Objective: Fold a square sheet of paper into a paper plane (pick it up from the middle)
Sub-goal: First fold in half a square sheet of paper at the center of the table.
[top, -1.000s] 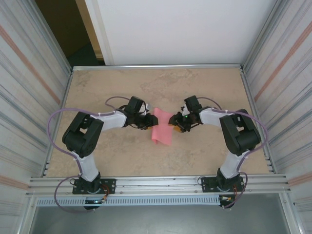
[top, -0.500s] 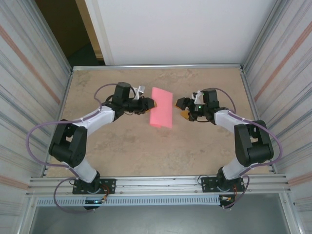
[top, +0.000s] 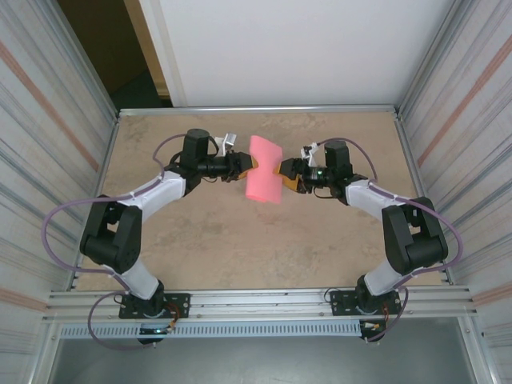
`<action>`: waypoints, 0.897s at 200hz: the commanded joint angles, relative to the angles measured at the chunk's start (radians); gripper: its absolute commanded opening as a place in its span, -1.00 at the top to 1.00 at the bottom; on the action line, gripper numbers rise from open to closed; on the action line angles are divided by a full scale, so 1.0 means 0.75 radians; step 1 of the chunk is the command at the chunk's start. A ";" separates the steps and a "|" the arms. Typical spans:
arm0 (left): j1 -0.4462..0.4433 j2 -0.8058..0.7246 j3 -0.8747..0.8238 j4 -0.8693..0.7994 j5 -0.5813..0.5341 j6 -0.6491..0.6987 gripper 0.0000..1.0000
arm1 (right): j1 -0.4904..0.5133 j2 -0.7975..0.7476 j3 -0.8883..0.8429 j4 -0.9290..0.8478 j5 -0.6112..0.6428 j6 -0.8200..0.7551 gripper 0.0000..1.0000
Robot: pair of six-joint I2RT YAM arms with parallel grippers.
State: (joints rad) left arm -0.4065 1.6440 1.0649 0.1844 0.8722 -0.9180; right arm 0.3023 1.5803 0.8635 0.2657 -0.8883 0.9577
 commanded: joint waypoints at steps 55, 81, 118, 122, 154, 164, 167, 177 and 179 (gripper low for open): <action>0.020 0.029 -0.005 -0.007 0.044 -0.014 0.46 | 0.000 -0.027 0.056 0.077 -0.069 0.044 0.08; 0.027 0.044 -0.021 -0.009 0.040 -0.013 0.46 | 0.000 -0.035 0.056 0.058 -0.067 0.042 0.30; 0.048 0.043 -0.034 -0.041 0.051 0.006 0.47 | 0.024 -0.058 0.100 -0.111 -0.023 -0.053 0.43; 0.054 0.041 -0.035 -0.040 0.052 0.005 0.47 | 0.025 -0.061 0.102 -0.118 -0.018 -0.057 0.46; 0.057 0.029 -0.045 -0.047 0.045 0.009 0.42 | 0.031 -0.058 0.134 -0.163 0.010 -0.054 0.83; 0.058 0.024 -0.057 -0.049 0.030 0.009 0.32 | 0.031 -0.059 0.148 -0.191 0.023 -0.058 0.94; 0.059 0.022 -0.059 -0.052 0.023 0.009 0.28 | 0.030 -0.060 0.152 -0.198 0.023 -0.058 0.97; 0.064 0.015 -0.068 -0.072 -0.007 0.011 0.12 | 0.030 -0.067 0.163 -0.226 0.036 -0.063 1.00; 0.068 0.012 -0.070 -0.079 -0.013 0.011 0.07 | 0.029 -0.071 0.166 -0.234 0.039 -0.065 1.00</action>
State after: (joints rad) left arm -0.3664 1.6737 1.0397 0.1600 0.8806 -0.9188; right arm 0.3210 1.5681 0.9413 0.1631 -0.8852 0.9329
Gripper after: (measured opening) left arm 0.376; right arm 0.051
